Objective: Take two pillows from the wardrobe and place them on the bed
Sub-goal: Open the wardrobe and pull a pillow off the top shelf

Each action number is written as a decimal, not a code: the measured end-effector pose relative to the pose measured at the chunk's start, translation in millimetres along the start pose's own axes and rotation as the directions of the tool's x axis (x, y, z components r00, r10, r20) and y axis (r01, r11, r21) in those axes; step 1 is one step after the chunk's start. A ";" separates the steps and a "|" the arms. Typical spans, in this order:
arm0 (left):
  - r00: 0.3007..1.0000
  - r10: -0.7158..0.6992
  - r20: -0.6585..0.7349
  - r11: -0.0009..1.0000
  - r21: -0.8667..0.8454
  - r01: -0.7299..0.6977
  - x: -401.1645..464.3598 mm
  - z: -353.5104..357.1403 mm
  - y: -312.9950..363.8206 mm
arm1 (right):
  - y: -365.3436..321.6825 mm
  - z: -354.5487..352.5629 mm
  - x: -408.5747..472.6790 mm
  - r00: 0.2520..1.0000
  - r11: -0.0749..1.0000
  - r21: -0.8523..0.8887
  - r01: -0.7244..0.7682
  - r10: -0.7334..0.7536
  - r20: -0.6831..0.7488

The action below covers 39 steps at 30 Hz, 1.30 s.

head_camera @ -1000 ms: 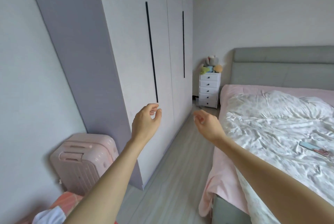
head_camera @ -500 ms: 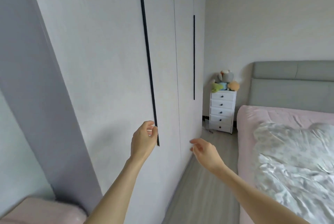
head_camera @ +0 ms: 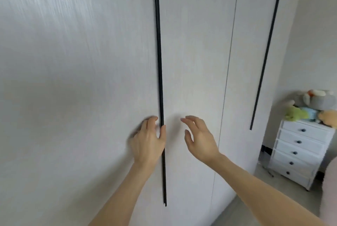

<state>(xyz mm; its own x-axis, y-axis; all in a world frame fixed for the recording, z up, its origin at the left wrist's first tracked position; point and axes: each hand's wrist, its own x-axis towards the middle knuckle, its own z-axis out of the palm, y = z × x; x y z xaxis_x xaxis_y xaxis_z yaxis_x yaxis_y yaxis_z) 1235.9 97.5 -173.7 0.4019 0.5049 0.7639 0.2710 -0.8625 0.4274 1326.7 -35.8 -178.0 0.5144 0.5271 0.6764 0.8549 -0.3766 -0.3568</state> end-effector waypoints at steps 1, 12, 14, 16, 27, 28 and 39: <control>0.997 -0.003 -0.077 0.998 0.058 0.008 0.7 8.9 3.7 | 13.0 8.0 18.6 0.994 0.994 0.010 0.112 -0.112 0.011; 0.942 -0.250 -0.222 0.895 0.318 0.313 6.5 46.3 37.8 | 86.8 52.0 79.0 0.769 0.769 -0.042 0.637 -0.631 0.105; 0.939 -0.256 -0.231 0.886 0.332 0.323 7.4 47.0 42.6 | 90.4 51.2 81.4 0.751 0.752 -0.056 0.657 -0.647 0.131; 0.928 -0.299 -0.224 0.869 0.337 0.361 9.2 45.4 47.2 | 90.6 49.4 82.1 0.743 0.746 -0.057 0.663 -0.648 0.168; 0.915 -0.359 -0.186 0.887 0.238 0.396 -38.6 12.9 93.3 | 89.1 23.0 50.5 0.754 0.762 0.328 0.558 -0.631 0.184; 0.917 -0.352 -0.189 0.902 0.193 0.386 -52.3 4.1 99.0 | 88.1 18.2 39.6 0.743 0.744 0.372 0.555 -0.644 0.181; 0.901 -0.283 -0.328 0.917 0.183 0.355 -177.3 -116.3 156.6 | -0.6 -31.5 -78.0 0.493 0.329 0.786 0.524 -0.869 0.035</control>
<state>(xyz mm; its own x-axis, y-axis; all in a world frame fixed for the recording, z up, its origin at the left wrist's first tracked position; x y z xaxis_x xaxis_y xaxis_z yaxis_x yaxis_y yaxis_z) 1105.4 -131.1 -186.0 -0.0018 0.6874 0.7263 0.5511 -0.6054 0.5743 1283.9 -100.7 -210.2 -0.4869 0.6140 0.6213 0.6029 0.7509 -0.2696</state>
